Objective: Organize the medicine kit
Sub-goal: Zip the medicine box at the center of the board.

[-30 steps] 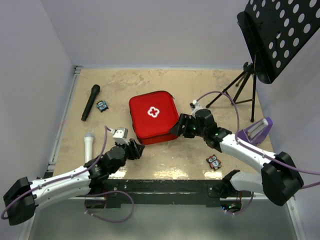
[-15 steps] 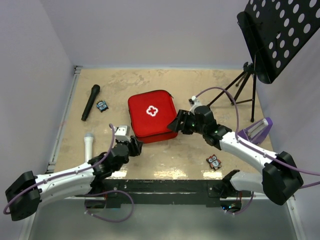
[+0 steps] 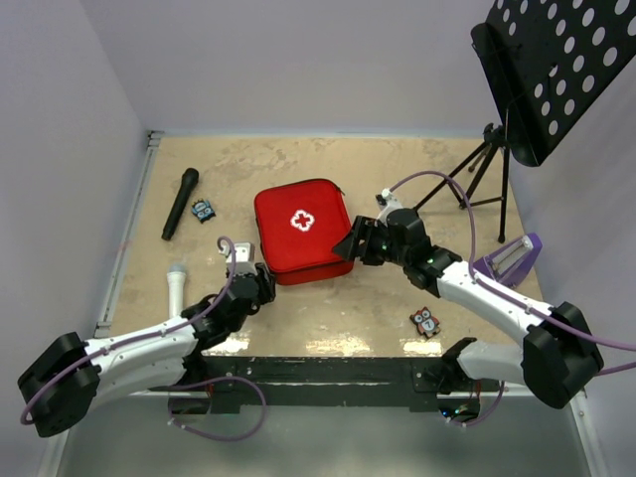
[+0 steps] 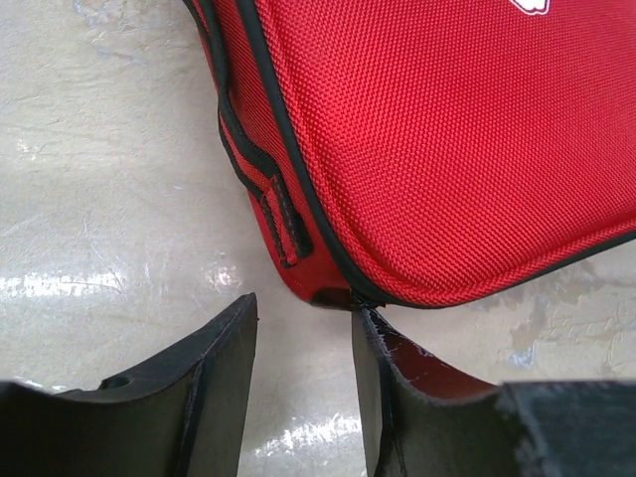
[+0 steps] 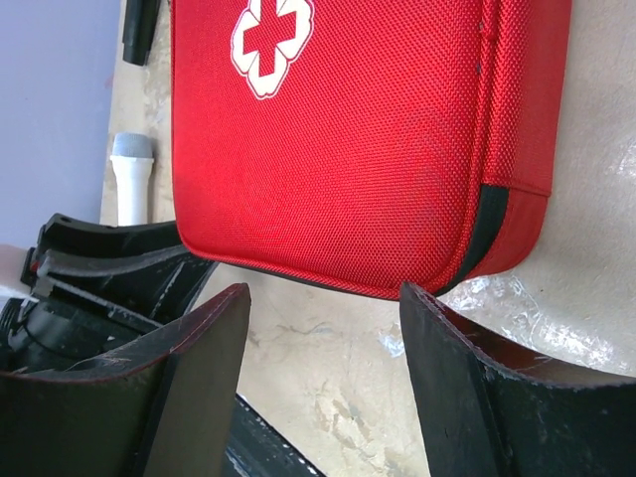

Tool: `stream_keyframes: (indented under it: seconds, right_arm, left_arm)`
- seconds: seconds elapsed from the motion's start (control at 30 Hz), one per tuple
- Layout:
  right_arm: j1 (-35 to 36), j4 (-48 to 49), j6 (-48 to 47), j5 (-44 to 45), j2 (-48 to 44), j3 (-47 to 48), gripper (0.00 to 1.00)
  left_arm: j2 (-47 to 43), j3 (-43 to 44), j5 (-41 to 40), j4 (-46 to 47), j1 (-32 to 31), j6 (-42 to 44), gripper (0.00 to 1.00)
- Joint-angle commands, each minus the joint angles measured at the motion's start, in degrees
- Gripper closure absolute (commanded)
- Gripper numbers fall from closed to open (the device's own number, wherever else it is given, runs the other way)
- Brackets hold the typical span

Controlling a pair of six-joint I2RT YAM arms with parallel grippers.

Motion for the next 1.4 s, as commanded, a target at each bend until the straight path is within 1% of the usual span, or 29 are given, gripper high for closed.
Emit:
stream_keyframes:
  seconds: [0.0, 0.17, 0.3, 0.47, 0.53, 0.73, 0.87, 0.93, 1.1, 1.13, 1.23, 1.37]
  right_arm:
    - [0.26, 0.16, -0.86, 0.51, -1.14, 2.45, 0.34]
    - [0.18, 0.6, -0.77, 0.07, -0.88, 2.01, 0.34]
    - [0.26, 0.6, -0.95, -0.11, -0.79, 1.92, 0.34]
    - [0.18, 0.52, -1.21, -0.19, -1.05, 1.74, 0.34]
    - [0.26, 0.43, -1.21, -0.28, -1.05, 1.57, 0.34]
    - [0.18, 0.08, -1.39, -0.2, -1.75, 1.13, 0.34]
    - [0.26, 0.08, -1.39, 0.07, -2.81, 0.86, 0.34]
    - [0.18, -1.23, -1.21, 0.24, -3.25, 0.6, 0.34]
    - [0.26, -0.45, -0.34, -0.72, -4.82, -1.94, 0.34]
    - [0.26, 1.03, 0.45, -1.94, -5.18, -2.91, 0.33]
    - [0.26, 3.85, 3.44, -5.28, -5.09, -5.45, 0.24]
    - [0.26, 7.98, 7.04, -8.02, -4.39, -8.8, 0.22]
  left_arm:
    - [2.25, 2.54, 3.25, 6.62, 1.78, 3.31, 0.55]
    - [5.5, 3.59, 7.39, 10.58, 1.96, 5.95, 0.64]
    - [7.44, 4.21, 8.18, 11.64, 2.05, 6.3, 0.65]
    - [7.71, 4.03, 8.01, 13.57, 2.05, 7.18, 0.66]
    - [7.97, 3.94, 8.27, 14.27, 2.14, 7.71, 0.72]
    - [8.59, 4.03, 8.98, 15.33, 2.22, 8.07, 0.92]
    - [8.94, 3.94, 8.89, 15.69, 2.22, 8.06, 1.0]
    - [8.94, 3.95, 8.89, 15.68, 2.22, 8.15, 1.0]
    - [7.63, 2.46, 9.59, 16.91, 2.22, 8.41, 1.0]
    - [7.27, 1.84, 10.29, 17.61, 2.22, 8.33, 1.0]
    - [6.48, 0.78, 12.04, 19.02, 2.14, 8.15, 1.0]
    - [7.0, 0.6, 15.12, 20.6, 1.96, 8.15, 1.0]
